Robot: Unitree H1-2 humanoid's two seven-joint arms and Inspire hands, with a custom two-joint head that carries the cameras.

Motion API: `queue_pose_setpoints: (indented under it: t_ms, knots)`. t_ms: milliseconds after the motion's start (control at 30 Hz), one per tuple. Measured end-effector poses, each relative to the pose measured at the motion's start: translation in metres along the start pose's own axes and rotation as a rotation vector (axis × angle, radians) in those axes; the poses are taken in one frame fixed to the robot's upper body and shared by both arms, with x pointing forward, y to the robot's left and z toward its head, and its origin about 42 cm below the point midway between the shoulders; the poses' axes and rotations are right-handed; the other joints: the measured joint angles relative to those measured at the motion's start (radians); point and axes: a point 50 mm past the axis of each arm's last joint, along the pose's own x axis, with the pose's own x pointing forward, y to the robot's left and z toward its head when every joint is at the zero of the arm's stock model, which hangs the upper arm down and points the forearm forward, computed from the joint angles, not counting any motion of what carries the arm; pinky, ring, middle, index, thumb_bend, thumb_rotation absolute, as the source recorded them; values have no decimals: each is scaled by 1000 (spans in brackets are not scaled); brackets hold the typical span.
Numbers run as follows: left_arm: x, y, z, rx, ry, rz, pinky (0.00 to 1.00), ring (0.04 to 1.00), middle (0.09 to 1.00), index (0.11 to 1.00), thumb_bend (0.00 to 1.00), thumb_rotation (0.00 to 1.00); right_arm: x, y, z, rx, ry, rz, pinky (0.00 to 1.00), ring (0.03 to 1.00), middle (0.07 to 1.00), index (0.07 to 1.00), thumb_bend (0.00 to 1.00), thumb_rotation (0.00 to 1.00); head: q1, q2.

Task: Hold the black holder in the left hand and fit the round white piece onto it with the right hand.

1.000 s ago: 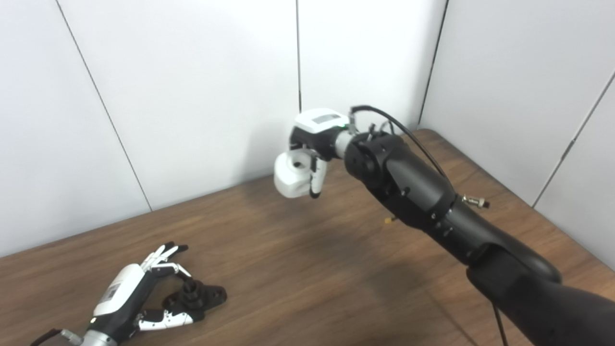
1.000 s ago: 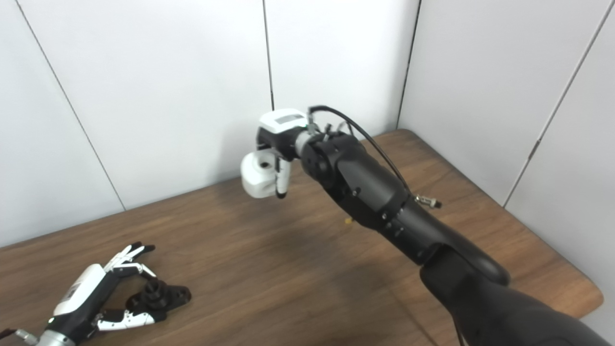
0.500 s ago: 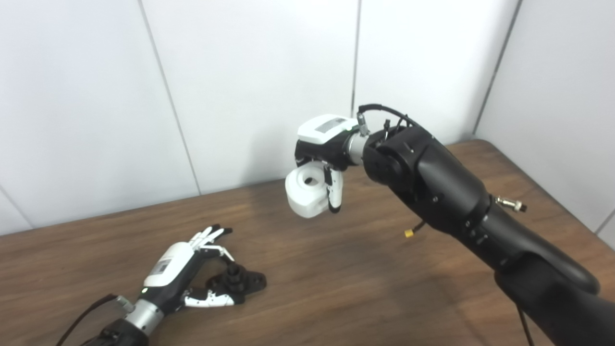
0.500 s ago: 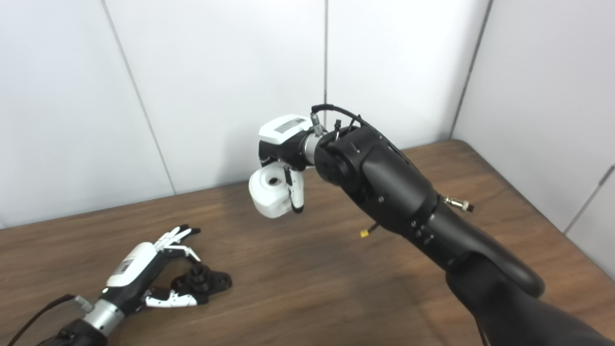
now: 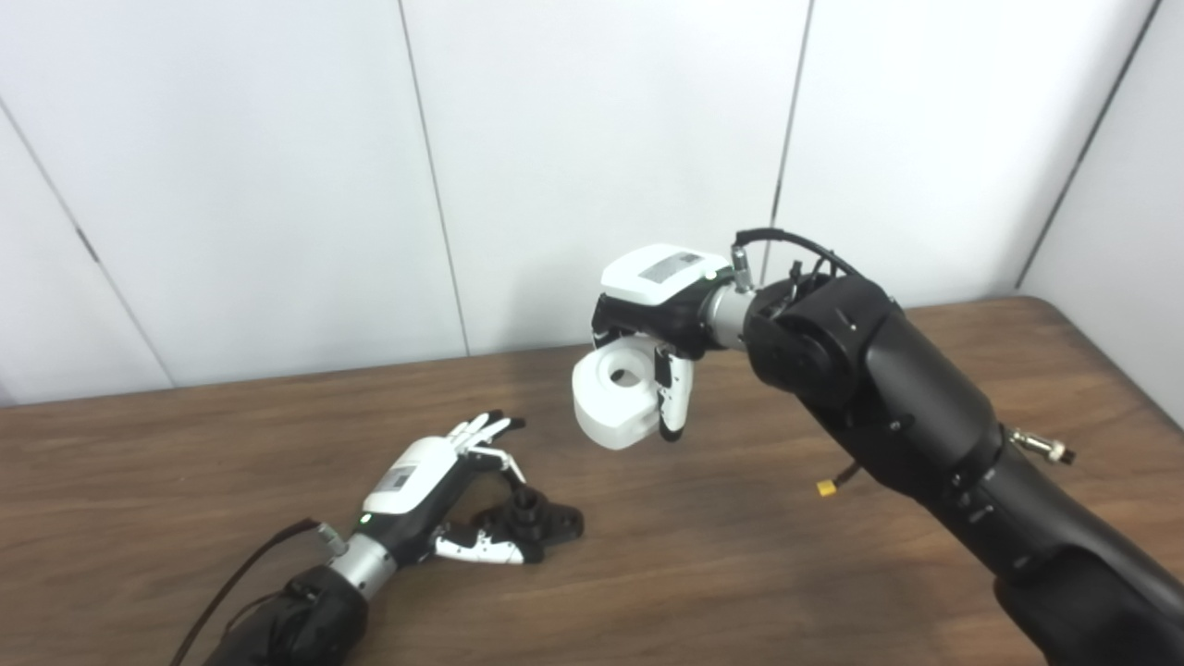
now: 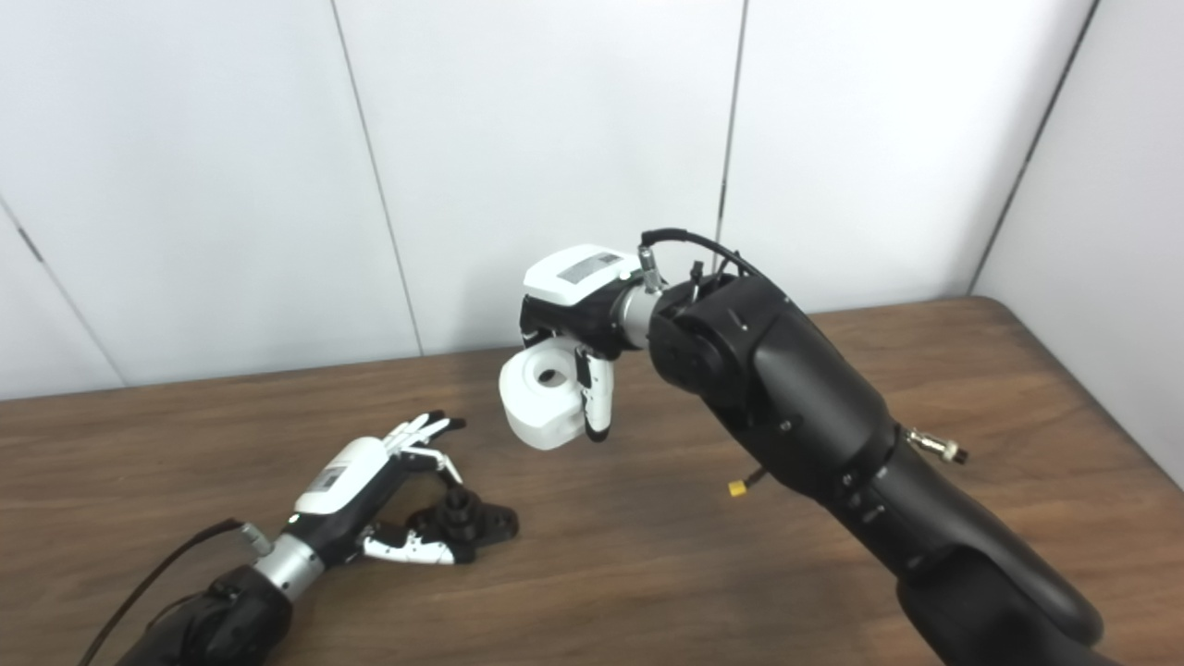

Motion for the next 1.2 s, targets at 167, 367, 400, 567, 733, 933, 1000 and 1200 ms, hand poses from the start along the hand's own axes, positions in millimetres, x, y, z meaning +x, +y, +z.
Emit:
queue_pose_setpoints:
  t_ms: [167,367,400,567,733,933,1000,1200]
  knots:
    - [4,-2,3,-5,6,4,1000,1000,948,481,525,67,3,12,8,48,-34,15,715,751,698,477,524,132,22,6]
    - [6,-3,6,-8,18,7,1000,1000,945,481,525,67,7,22,19,60,-70,32,693,728,684,477,523,132,46,15]
    - [7,-4,6,-8,19,7,1000,1000,945,481,525,67,7,22,20,61,-72,31,684,723,682,478,523,132,51,18]
    - [8,-5,9,-10,24,9,1000,1000,942,481,525,68,11,23,29,60,-92,36,694,719,674,479,523,133,58,23]
    - [10,-6,10,-12,26,10,1000,1000,939,481,524,69,16,25,35,69,-107,43,674,703,655,477,523,132,61,25]
    - [10,-7,11,-12,25,9,1000,1000,936,481,524,69,24,29,37,84,-106,59,651,680,645,478,523,132,66,29]
    - [11,-7,12,-12,25,9,1000,1000,939,481,524,69,25,31,38,81,-105,65,656,679,643,479,523,133,68,31]
    - [12,-7,14,-13,29,13,1000,1000,943,481,524,70,31,34,41,83,-96,77,718,703,656,480,523,133,71,35]
